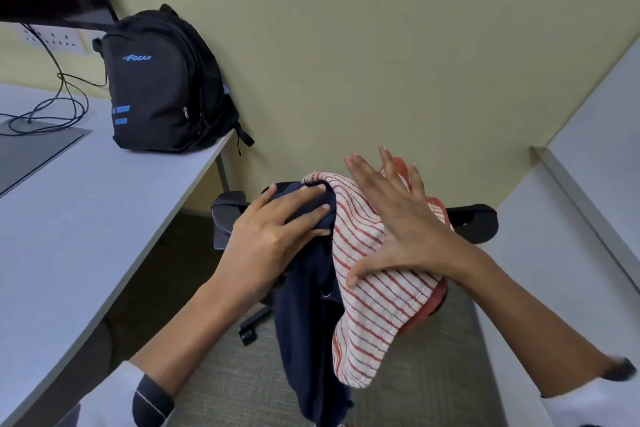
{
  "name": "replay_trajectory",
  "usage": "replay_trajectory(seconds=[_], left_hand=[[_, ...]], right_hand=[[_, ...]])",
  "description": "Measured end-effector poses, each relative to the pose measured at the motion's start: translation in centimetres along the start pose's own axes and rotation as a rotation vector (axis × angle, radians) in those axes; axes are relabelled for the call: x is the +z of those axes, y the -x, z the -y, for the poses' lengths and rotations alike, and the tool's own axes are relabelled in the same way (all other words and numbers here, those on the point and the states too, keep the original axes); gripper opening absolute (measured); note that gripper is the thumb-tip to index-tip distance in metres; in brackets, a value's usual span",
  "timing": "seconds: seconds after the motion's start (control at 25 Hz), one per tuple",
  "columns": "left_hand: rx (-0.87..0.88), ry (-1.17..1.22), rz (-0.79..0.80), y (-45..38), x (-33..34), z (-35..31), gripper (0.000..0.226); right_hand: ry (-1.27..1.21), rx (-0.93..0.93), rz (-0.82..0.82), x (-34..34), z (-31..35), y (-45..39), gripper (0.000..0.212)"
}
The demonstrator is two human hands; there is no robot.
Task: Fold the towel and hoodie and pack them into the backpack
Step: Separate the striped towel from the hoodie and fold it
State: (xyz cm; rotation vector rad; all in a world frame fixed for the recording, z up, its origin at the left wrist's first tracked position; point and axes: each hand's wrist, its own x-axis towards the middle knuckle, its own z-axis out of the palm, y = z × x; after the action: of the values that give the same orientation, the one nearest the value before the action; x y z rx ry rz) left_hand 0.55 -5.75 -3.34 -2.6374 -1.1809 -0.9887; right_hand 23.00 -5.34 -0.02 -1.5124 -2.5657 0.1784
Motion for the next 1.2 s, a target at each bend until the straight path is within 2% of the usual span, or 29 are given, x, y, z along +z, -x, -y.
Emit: replay_trajectory(seconds=[0.12,0.2,0.28,0.4,0.44,0.48,0.56,0.6,0.68,0.84,1.0,1.16,1.2], left_hand=[[-0.013,0.036,-0.122,-1.5,-1.5,-0.1,0.038],[0.02,0.053,-0.17,-2.5,-2.1,-0.5,0.035],[0.019,0.082,-0.188,-2.7,-2.1,-0.9,0.034],[-0.048,0.124,-0.212,-1.9,-1.9,-0.9,0.035],[-0.091,0.143,-0.204,-1.3,-1.8,-0.7,0.041],[-0.159,0.171,-0.156,-0.7,-1.6,-0.4,0.059],[-0.32,0.268,0.077,0.2,-1.2,0.3,0.12],[-0.373,0.278,0.178,0.5,-1.0,0.6,0.139],[-0.402,0.276,0.268,0.6,-0.3,1.4,0.149],[-0.424,0.338,0.242,-1.0,-0.5,1.9,0.153],[-0.405,0.445,0.208,-2.7,-1.8,2.2,0.128],[-0.378,0.538,0.061,-5.0,-3.7,2.7,0.063],[-0.384,0.571,0.016,-5.2,-3.9,2.7,0.056]], right_hand=[[-0.097,0.007,-0.008,0.0,0.8,-1.3,0.138],[-0.178,-0.011,-0.014,0.2,1.1,-2.0,0.129],[-0.263,-0.01,-0.018,0.5,1.1,-2.5,0.115],[-0.351,0.009,-0.068,1.0,1.5,-3.2,0.076],[-0.373,-0.01,-0.124,1.2,1.8,-3.4,0.062],[-0.388,-0.041,-0.199,1.4,2.0,-3.5,0.046],[-0.41,-0.097,-0.31,1.6,2.7,-3.7,0.027],[-0.418,-0.117,-0.333,1.6,3.0,-3.9,0.027],[-0.413,-0.155,-0.381,1.4,3.5,-4.1,0.035],[-0.426,-0.192,-0.475,0.5,4.1,-4.4,0.039],[-0.402,-0.229,-0.546,-1.3,5.1,-4.6,0.035],[-0.36,-0.243,-0.669,-3.8,6.4,-5.5,0.033],[-0.366,-0.243,-0.665,-4.3,6.6,-5.8,0.033]])
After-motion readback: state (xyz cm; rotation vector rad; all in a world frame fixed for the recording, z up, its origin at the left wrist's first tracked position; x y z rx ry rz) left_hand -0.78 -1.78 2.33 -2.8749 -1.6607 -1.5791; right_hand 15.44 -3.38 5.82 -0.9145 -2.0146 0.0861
